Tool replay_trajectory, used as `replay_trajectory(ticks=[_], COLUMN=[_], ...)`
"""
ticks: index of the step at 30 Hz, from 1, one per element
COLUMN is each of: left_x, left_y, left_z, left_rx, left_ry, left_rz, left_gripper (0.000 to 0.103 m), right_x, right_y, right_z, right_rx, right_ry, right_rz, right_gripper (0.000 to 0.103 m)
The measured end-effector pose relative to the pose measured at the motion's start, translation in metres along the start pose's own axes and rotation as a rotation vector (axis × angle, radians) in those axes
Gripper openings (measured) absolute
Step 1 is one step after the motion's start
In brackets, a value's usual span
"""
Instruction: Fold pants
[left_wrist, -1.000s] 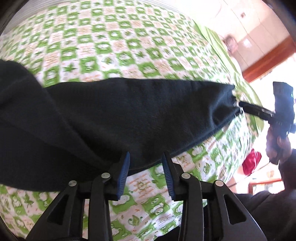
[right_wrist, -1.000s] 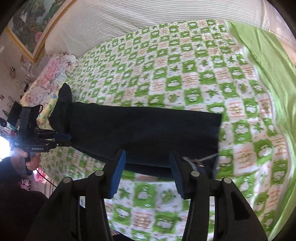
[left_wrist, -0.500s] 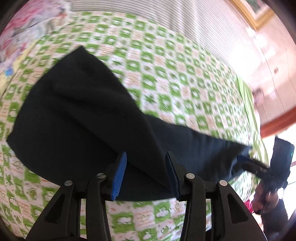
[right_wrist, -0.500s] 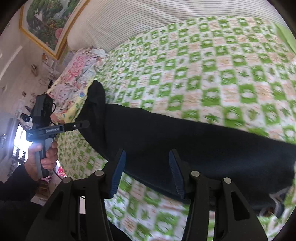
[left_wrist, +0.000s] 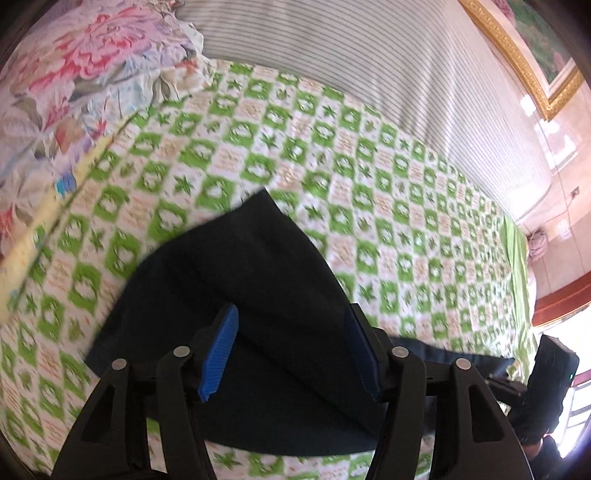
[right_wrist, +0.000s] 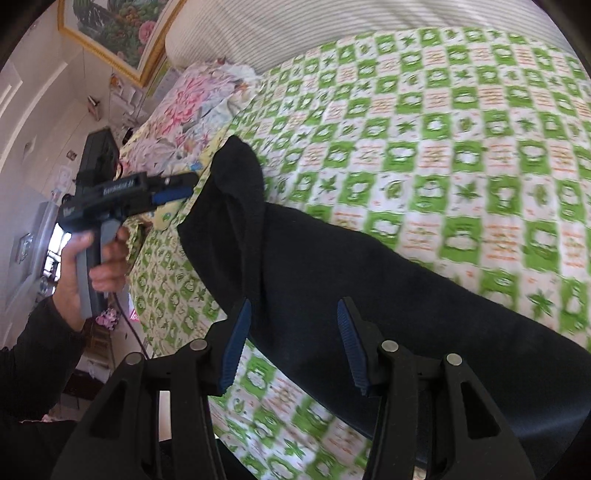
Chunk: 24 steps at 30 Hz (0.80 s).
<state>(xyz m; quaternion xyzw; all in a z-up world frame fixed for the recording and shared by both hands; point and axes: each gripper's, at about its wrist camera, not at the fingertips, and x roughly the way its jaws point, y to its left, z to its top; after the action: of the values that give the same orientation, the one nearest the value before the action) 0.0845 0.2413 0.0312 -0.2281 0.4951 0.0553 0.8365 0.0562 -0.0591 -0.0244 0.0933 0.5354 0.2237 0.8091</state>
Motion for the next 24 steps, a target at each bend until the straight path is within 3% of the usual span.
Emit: replay_trajectory(ticks=[10, 19, 21, 24], left_x=[0.029, 0.064, 0.067, 0.071], left_y=[0.008, 0.005, 0.005, 0.005], left_z=[0.054, 0.076, 0.077, 0.075], left_rx=[0.085, 0.174, 0.186, 0.193], left_ry=[0.039, 0.118, 0.121, 0.14], left_rz=[0.051, 0.088, 0.098, 0.074], left_gripper=[0.064, 0.064, 0.057, 0.027], right_x=[0.054, 0.079, 0.083, 0.088], right_y=[0.021, 0.025, 0.027, 0.031], right_z=[0.018, 0.026, 0.026, 0.029], right_rx=[-0.032, -0.007, -0.01, -0.018], right_ry=[0.111, 0.155, 0.162, 0.162], right_rz=[0.04, 0.063, 0.065, 0.07], right_gripper=[0.05, 0.05, 0.05, 0.05])
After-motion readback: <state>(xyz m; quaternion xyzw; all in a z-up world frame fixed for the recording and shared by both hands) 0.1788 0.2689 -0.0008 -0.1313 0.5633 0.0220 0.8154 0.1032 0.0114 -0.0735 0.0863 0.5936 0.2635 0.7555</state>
